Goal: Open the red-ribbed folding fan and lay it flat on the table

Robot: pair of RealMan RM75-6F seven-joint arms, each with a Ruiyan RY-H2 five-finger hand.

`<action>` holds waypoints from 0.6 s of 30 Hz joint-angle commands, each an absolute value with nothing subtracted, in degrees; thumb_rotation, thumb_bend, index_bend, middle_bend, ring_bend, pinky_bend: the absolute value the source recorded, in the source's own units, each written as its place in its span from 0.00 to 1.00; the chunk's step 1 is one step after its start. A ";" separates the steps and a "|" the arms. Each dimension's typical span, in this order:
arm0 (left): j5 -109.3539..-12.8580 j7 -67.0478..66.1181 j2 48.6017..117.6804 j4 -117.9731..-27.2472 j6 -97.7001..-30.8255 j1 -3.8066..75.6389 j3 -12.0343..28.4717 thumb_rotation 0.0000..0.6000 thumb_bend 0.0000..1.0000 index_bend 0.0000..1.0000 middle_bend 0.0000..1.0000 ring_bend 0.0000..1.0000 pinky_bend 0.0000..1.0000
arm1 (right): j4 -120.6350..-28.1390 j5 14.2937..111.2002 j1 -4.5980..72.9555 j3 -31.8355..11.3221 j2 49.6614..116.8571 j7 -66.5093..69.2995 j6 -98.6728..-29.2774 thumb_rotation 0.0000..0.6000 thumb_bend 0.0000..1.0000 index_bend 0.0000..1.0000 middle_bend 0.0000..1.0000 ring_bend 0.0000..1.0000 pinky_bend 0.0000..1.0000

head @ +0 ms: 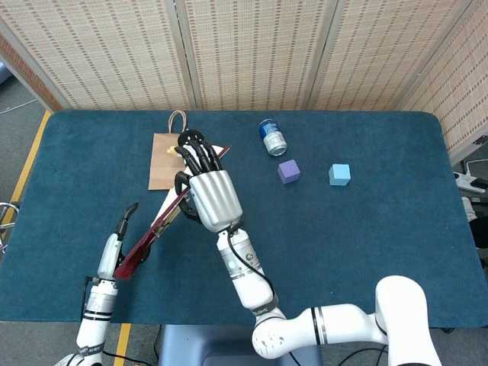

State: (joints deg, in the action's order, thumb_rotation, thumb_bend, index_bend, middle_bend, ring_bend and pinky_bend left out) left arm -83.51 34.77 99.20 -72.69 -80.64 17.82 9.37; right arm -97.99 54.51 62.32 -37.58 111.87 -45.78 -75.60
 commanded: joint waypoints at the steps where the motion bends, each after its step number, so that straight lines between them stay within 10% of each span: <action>1: -81.84 33.02 101.11 -72.49 -81.81 17.78 11.08 1.00 0.43 0.29 0.00 0.00 0.00 | -97.24 54.25 63.25 -37.59 112.50 -45.76 -76.37 1.00 0.60 0.72 0.12 0.00 0.00; 7: -80.67 32.22 103.26 -71.56 -83.58 17.42 12.50 1.00 0.53 0.63 0.01 0.00 0.00 | -96.68 54.42 63.96 -37.42 112.26 -44.65 -77.73 1.00 0.60 0.72 0.12 0.00 0.00; 18: -78.80 31.26 106.96 -65.23 -87.02 18.01 16.77 1.00 0.71 0.83 0.20 0.00 0.00 | -100.90 57.16 60.87 -34.30 107.11 -43.00 -80.16 1.00 0.60 0.72 0.12 0.00 0.00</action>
State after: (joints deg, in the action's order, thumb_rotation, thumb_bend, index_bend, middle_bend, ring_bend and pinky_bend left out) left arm -79.23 31.44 106.39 -66.72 -86.76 17.72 16.03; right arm -100.03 56.38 61.69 -35.05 108.00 -43.38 -79.58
